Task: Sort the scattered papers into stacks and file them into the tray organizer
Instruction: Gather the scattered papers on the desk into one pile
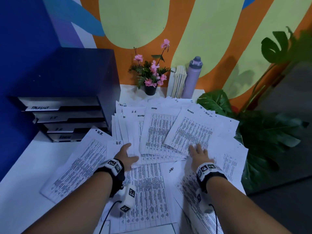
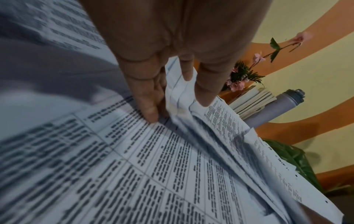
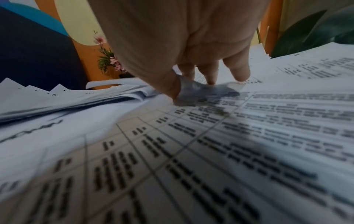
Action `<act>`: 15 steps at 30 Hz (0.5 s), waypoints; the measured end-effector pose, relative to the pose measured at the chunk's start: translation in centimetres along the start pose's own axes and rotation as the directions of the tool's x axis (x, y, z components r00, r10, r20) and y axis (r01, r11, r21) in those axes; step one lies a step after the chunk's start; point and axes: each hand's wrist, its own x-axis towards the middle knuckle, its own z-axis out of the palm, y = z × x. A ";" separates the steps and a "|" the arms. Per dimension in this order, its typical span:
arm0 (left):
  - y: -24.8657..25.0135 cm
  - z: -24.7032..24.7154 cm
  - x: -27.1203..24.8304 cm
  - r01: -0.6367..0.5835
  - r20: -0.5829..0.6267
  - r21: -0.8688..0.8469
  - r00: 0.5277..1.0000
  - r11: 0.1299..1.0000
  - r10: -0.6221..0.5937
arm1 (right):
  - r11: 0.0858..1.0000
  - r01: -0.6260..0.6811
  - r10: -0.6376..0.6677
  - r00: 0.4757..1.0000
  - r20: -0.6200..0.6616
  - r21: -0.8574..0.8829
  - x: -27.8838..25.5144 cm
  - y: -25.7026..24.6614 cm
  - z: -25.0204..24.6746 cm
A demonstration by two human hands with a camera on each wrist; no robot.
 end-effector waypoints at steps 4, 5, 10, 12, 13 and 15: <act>0.6 0.0 0.9 -0.035 -0.053 0.143 0.998 0.989 0.043 | 0.993 0.120 -0.120 0.993 0.015 -0.011 0.0 0.0 -1.1; 0.6 0.0 1.0 -0.038 -0.060 0.134 0.997 0.990 0.046 | 0.987 0.163 -0.163 0.987 0.002 -0.012 -0.2 -0.1 -1.2; -1.1 -1.1 -0.3 0.028 -0.029 0.091 0.999 0.995 -0.025 | 0.910 0.412 -0.405 0.907 0.114 -0.042 -3.9 -1.3 0.1; -2.1 -1.6 -0.8 0.060 -0.020 0.093 0.998 0.994 -0.058 | 0.906 0.422 -0.423 0.896 0.137 0.034 -4.8 -1.3 0.4; -2.5 -1.9 -1.0 0.075 -0.033 0.071 0.997 0.995 -0.073 | 0.913 0.390 -0.401 0.913 0.081 0.121 -5.0 -1.3 0.1; -2.7 -2.1 -1.7 0.106 -0.062 0.006 0.993 0.994 -0.105 | 0.917 0.272 -0.245 0.961 -0.126 0.290 -4.1 -1.0 -0.2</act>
